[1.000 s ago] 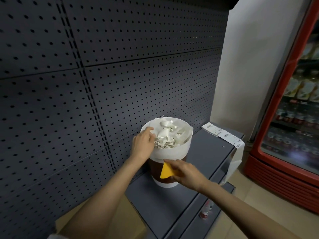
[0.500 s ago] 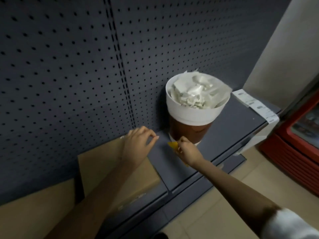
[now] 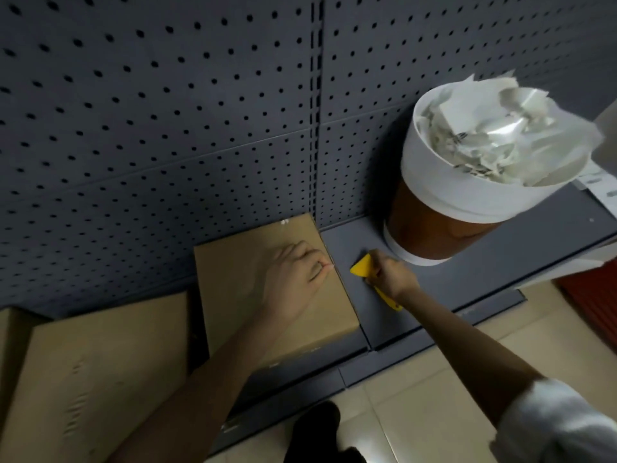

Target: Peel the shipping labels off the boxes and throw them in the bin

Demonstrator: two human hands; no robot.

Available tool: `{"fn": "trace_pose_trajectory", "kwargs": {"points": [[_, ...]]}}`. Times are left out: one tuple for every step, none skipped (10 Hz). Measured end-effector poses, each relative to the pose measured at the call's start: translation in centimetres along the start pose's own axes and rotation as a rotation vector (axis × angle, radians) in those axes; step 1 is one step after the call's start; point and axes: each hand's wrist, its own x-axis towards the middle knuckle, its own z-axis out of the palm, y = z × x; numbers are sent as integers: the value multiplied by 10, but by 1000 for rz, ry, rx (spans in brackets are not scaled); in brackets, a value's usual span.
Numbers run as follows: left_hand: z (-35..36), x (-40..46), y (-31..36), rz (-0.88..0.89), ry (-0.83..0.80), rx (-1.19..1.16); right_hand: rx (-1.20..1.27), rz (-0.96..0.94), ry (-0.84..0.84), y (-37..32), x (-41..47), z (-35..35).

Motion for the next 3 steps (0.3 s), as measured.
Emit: {"fn": "trace_pose_trajectory", "kwargs": {"points": [[-1,-4,-1,23,-1,35,11,-9,26,6,0,2],[-6,-13,1,29,-12,47,-40,-15,43,4,-10,-2],[-11,-24,4,26,15,38,-60,-61,97,-1,-20,-6]]}}
